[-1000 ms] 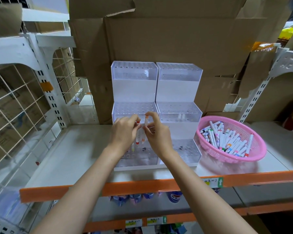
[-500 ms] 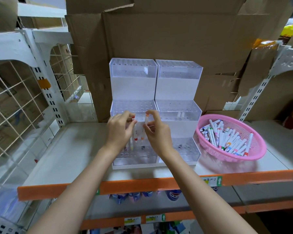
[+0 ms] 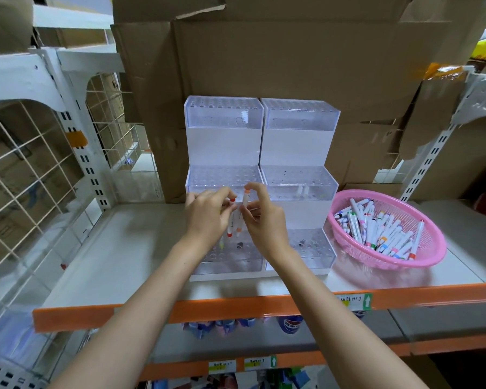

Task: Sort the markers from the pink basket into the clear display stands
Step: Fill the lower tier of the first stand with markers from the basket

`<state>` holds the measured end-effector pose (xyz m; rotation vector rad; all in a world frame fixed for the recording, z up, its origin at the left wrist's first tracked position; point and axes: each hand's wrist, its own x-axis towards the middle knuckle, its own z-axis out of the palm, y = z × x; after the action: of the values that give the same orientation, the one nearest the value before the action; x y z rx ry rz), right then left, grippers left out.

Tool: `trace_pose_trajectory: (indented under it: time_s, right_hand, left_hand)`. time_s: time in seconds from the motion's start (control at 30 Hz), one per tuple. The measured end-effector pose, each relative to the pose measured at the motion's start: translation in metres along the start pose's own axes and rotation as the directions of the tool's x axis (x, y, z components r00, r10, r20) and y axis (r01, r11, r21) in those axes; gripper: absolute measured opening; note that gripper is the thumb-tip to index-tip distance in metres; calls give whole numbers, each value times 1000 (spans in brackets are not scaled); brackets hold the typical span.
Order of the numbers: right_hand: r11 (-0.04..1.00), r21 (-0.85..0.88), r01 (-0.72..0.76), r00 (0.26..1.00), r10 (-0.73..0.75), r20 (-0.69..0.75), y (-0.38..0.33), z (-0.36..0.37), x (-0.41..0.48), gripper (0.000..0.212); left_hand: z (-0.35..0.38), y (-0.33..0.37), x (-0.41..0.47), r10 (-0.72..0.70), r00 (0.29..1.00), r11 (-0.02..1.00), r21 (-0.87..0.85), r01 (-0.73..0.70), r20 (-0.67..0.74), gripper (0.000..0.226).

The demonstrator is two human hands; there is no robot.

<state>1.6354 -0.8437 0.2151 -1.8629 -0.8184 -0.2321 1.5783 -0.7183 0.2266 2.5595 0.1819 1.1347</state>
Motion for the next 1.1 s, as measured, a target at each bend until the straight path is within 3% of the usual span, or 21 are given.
trace_pose_trajectory:
  time_s: [0.13, 0.37, 0.9, 1.1]
  right_hand:
    - [1000, -6, 0, 1000, 0, 2, 1, 0, -1, 42]
    - [1000, 27, 7, 1000, -7, -23, 0, -1, -3, 36]
    - [1000, 16, 26, 999, -25, -24, 1, 1, -4, 42]
    - [1000, 14, 12, 1000, -12, 5, 3, 5, -5, 32]
  left_hand:
    - [-1, -4, -1, 89, 996, 993, 78, -90, 11, 16]
    - [-2, -7, 0, 14, 998, 996, 85, -20, 68, 15]
    - [4, -15, -22, 114, 992, 986, 114, -119, 48, 16]
    - [-3, -18, -30, 158, 982, 973, 155, -173, 106, 34]
